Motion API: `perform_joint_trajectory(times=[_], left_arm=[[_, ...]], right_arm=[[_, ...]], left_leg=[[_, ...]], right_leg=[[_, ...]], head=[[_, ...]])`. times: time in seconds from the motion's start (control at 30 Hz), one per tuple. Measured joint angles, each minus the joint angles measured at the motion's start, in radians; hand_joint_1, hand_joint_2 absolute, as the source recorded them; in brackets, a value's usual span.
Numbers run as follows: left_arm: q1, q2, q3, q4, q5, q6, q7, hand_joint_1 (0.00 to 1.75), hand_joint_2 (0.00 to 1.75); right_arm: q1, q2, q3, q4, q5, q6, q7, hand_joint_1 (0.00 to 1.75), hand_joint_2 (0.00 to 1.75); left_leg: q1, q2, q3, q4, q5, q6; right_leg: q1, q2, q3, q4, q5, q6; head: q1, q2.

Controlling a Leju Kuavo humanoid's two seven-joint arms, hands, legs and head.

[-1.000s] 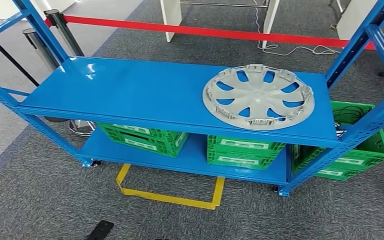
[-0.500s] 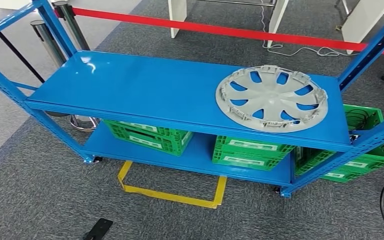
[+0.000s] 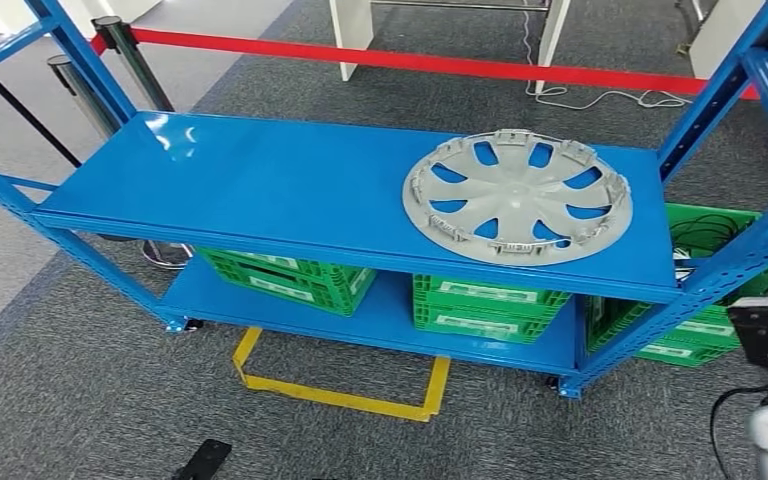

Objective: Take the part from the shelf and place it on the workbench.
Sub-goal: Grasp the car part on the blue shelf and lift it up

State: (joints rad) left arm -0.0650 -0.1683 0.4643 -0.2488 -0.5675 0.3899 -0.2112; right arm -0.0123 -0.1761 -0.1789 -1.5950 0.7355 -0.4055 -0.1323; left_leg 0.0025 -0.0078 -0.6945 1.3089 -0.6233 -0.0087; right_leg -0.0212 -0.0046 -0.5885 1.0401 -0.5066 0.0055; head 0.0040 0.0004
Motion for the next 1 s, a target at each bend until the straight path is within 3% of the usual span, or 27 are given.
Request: perform_joint_trajectory(times=[0.03, 0.1, 0.17, 0.3, 0.37, 0.4, 0.47, 0.5, 0.53, 0.6, 0.67, 0.73, 0.83, 0.9, 0.97, 1.0], left_arm=[[0.002, -0.001, 0.002, 0.0, 0.0, 0.001, -0.001, 0.0, 0.0], [0.003, -0.001, 0.006, 0.0, 0.0, 0.003, -0.002, 0.0, 0.0], [0.003, -0.001, 0.011, 0.0, 0.0, 0.005, -0.003, 0.0, 0.0], [0.007, -0.002, 0.017, 0.0, 0.0, 0.011, -0.004, 0.0, 0.0], [0.007, -0.002, 0.021, 0.0, 0.0, 0.015, -0.004, 0.0, 0.0], [0.007, -0.003, 0.022, 0.0, 0.0, 0.016, -0.004, 0.0, 0.0], [0.008, -0.005, 0.024, 0.0, 0.0, 0.016, -0.004, 0.0, 0.0], [0.009, -0.006, 0.026, 0.0, 0.0, 0.016, -0.004, 0.0, 0.0], [0.01, -0.006, 0.027, 0.0, 0.001, 0.016, -0.004, 0.0, 0.0], [0.009, -0.008, 0.028, 0.0, 0.001, 0.016, -0.004, 0.0, 0.0], [0.009, -0.008, 0.029, 0.0, 0.0, 0.016, -0.004, 0.0, 0.0], [0.009, -0.008, 0.029, 0.0, -0.001, 0.016, -0.004, 0.0, 0.0], [0.007, -0.008, 0.029, 0.0, -0.006, 0.015, -0.004, 0.0, 0.0], [0.004, -0.008, 0.029, 0.0, -0.013, 0.012, -0.004, 0.0, 0.0], [0.002, -0.008, 0.029, 0.0, -0.021, 0.008, -0.002, 0.0, 0.0], [0.001, -0.008, 0.029, 0.0, -0.026, 0.005, 0.0, 0.0, 0.0]], right_arm=[[0.017, 0.015, 0.001, -0.018, 0.005, -0.017, -0.003, 0.0, 0.0], [0.044, 0.043, 0.003, -0.054, 0.012, -0.043, -0.009, 0.0, 0.0], [0.064, 0.066, 0.005, -0.085, 0.015, -0.06, -0.015, 0.0, 0.0], [0.103, 0.107, 0.013, -0.141, 0.023, -0.089, -0.036, 0.0, 0.0], [0.115, 0.121, 0.018, -0.165, 0.027, -0.099, -0.042, 0.0, 0.0], [0.12, 0.127, 0.019, -0.172, 0.027, -0.101, -0.042, 0.0, 0.0], [0.13, 0.136, 0.022, -0.179, 0.028, -0.102, -0.042, 0.0, 0.0], [0.135, 0.14, 0.023, -0.182, 0.028, -0.102, -0.042, 0.0, 0.0], [0.138, 0.144, 0.025, -0.184, 0.028, -0.102, -0.042, 0.0, 0.0], [0.14, 0.148, 0.027, -0.19, 0.027, -0.102, -0.042, 0.0, 0.0], [0.139, 0.152, 0.03, -0.196, 0.028, -0.103, -0.042, 0.0, 0.0], [0.14, 0.156, 0.032, -0.199, 0.028, -0.104, -0.043, 0.0, 0.0], [0.139, 0.161, 0.044, -0.201, 0.029, -0.097, -0.05, 0.0, 0.0], [0.13, 0.161, 0.055, -0.198, 0.025, -0.08, -0.052, 0.0, 0.0], [0.113, 0.157, 0.06, -0.185, 0.013, -0.053, -0.047, 0.0, 0.0], [0.102, 0.151, 0.061, -0.173, 0.004, -0.037, -0.045, 0.0, 0.0]], left_leg=[[-0.002, 0.0, 0.006, -0.017, 0.021, 0.006], [-0.009, 0.0, 0.06, -0.141, 0.094, 0.023], [-0.018, 0.0, 0.108, -0.25, 0.133, 0.036], [-0.019, 0.001, 0.125, -0.296, 0.138, 0.04], [-0.014, 0.003, 0.131, -0.314, 0.148, 0.044], [-0.013, 0.003, 0.132, -0.318, 0.151, 0.046], [-0.013, 0.003, 0.132, -0.318, 0.152, 0.048], [-0.013, 0.003, 0.132, -0.318, 0.152, 0.048], [-0.013, 0.003, 0.133, -0.318, 0.152, 0.048], [-0.011, 0.003, 0.135, -0.316, 0.15, 0.045], [-0.013, 0.002, 0.134, -0.309, 0.146, 0.036], [-0.015, 0.002, 0.129, -0.303, 0.146, 0.027], [-0.012, 0.002, 0.121, -0.283, 0.132, 0.012], [-0.008, 0.003, 0.085, -0.197, 0.079, 0.001], [-0.004, 0.003, 0.027, -0.064, 0.02, -0.007], [-0.001, 0.003, 0.009, -0.023, 0.011, -0.008]], right_leg=[[0.002, 0.0, 0.002, 0.0, -0.001, -0.001], [0.005, 0.002, 0.006, -0.001, -0.002, -0.003], [0.007, 0.003, 0.006, -0.001, -0.003, -0.001], [0.008, 0.002, 0.004, -0.007, -0.003, 0.014], [0.009, 0.004, -0.019, 0.041, -0.04, 0.021], [0.008, 0.004, -0.044, 0.095, -0.071, 0.023], [0.008, 0.004, -0.099, 0.219, -0.123, 0.028], [0.008, 0.004, -0.113, 0.25, -0.127, 0.031], [0.007, 0.003, -0.108, 0.242, -0.111, 0.033], [0.005, 0.002, -0.048, 0.127, -0.046, 0.035], [0.005, 0.003, 0.016, 0.008, -0.009, 0.031], [0.009, 0.005, 0.036, -0.026, -0.009, 0.02], [0.006, 0.005, 0.036, -0.029, -0.003, 0.003], [0.003, 0.003, 0.037, -0.031, 0.0, -0.005], [0.002, 0.001, 0.035, -0.031, 0.0, -0.008], [0.002, 0.001, 0.035, -0.031, 0.0, -0.008]], head=[[0.0, 0.0], [0.0, 0.0], [0.0, 0.0], [0.001, 0.0], [0.003, 0.0], [0.003, 0.0], [0.003, 0.0], [0.003, 0.0], [0.003, 0.0], [0.004, 0.0], [0.004, 0.0], [0.003, 0.0], [0.002, 0.0], [0.0, 0.0], [-0.001, 0.0], [-0.001, 0.0]])
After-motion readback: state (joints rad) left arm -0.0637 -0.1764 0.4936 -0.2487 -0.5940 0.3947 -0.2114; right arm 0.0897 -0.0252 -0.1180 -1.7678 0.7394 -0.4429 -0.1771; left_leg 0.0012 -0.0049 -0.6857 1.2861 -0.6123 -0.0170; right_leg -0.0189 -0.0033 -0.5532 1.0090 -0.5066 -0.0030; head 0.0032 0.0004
